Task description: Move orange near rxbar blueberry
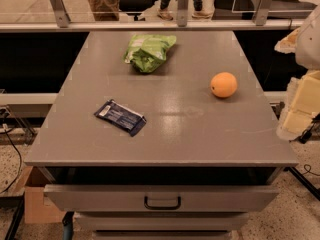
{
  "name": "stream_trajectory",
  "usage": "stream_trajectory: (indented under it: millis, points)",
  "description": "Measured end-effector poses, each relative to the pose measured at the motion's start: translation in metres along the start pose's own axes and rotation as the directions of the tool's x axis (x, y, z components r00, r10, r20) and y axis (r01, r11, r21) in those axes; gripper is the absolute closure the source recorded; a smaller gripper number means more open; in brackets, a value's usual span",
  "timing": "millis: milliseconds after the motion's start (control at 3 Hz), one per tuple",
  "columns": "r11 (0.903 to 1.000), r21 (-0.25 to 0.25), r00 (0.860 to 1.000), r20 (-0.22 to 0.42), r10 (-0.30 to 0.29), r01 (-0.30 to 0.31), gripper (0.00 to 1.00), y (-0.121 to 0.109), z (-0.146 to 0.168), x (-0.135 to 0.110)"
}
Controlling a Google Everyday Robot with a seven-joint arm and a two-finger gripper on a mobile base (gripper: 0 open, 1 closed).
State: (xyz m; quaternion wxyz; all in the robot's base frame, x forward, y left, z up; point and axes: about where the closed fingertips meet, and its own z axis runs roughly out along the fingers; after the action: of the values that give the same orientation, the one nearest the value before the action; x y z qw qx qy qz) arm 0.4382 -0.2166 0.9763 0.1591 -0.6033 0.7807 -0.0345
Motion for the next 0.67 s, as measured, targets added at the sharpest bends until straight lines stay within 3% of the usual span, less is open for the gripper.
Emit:
stream_trajectory:
  millis: [333,667]
  points:
    - [1.0000,0.000,1.000,0.000,0.000,0.000,0.00,0.000,0.000,0.000]
    - [0.9985,0.023,0.995,0.082,0.048,-0.050,0.00,-0.011,0.001,0.003]
